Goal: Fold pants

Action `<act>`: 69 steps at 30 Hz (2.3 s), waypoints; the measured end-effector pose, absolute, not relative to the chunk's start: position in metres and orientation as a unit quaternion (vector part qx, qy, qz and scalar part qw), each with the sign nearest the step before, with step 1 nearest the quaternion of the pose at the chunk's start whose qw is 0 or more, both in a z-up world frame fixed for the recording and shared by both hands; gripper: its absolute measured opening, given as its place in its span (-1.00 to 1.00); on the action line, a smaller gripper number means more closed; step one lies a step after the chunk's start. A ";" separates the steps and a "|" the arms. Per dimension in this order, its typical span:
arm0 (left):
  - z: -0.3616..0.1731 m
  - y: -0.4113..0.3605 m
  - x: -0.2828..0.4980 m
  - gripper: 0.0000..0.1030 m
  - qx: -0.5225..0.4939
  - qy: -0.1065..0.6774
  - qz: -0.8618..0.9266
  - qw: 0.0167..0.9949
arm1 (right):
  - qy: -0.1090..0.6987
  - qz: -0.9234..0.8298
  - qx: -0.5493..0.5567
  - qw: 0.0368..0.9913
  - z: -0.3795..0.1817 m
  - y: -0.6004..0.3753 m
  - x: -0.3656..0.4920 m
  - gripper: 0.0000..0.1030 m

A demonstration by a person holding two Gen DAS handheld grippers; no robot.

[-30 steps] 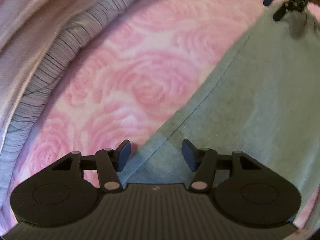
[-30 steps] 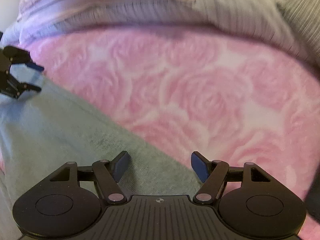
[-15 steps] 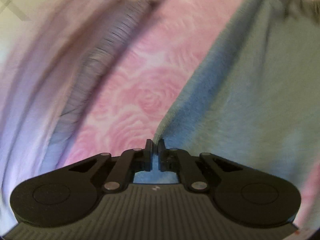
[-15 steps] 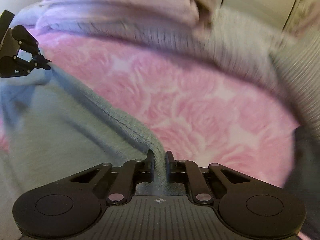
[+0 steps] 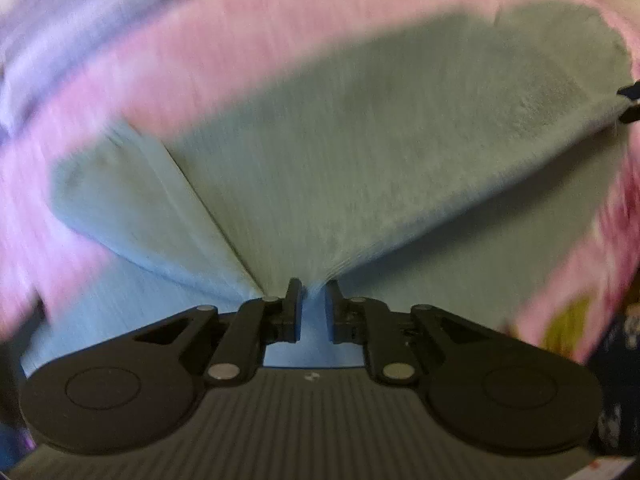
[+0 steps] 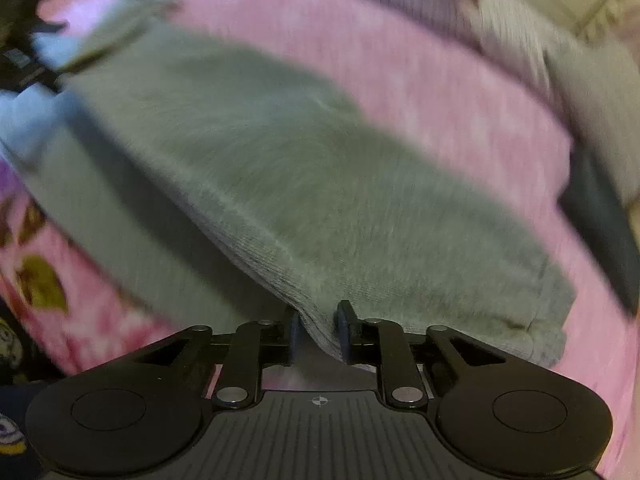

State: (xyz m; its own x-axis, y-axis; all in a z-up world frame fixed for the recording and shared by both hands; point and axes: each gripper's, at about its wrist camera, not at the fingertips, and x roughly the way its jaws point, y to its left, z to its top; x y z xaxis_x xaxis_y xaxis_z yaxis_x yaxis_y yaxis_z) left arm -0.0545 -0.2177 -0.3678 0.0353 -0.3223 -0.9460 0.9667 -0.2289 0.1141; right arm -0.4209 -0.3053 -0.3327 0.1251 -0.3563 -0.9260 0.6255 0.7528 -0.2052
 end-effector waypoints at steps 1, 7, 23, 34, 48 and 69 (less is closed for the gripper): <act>-0.371 -0.212 -0.054 -0.77 0.490 0.342 -0.606 0.525 | 0.577 -0.337 0.145 0.729 -0.339 -0.305 -0.422 -0.43; -0.353 -0.194 -0.039 -0.49 0.438 0.379 -0.600 0.552 | 0.446 -0.489 0.310 0.683 -0.323 -0.333 -0.475 0.17; -0.331 -0.300 0.026 -0.14 0.298 0.406 -0.487 0.714 | 0.092 -0.609 0.579 0.534 -0.350 -0.383 -0.620 0.14; -0.381 -0.358 0.040 -0.94 0.370 0.372 -0.438 0.730 | 0.144 -0.599 0.560 0.554 -0.347 -0.403 -0.619 -0.60; -0.365 -0.066 0.111 -0.93 -0.007 0.533 -0.242 0.811 | 0.173 -0.572 0.557 0.577 -0.331 -0.413 -0.630 -0.63; -0.352 -0.047 0.124 -1.00 0.078 0.454 -0.281 0.842 | 0.186 -0.550 0.560 0.591 -0.341 -0.407 -0.651 -0.70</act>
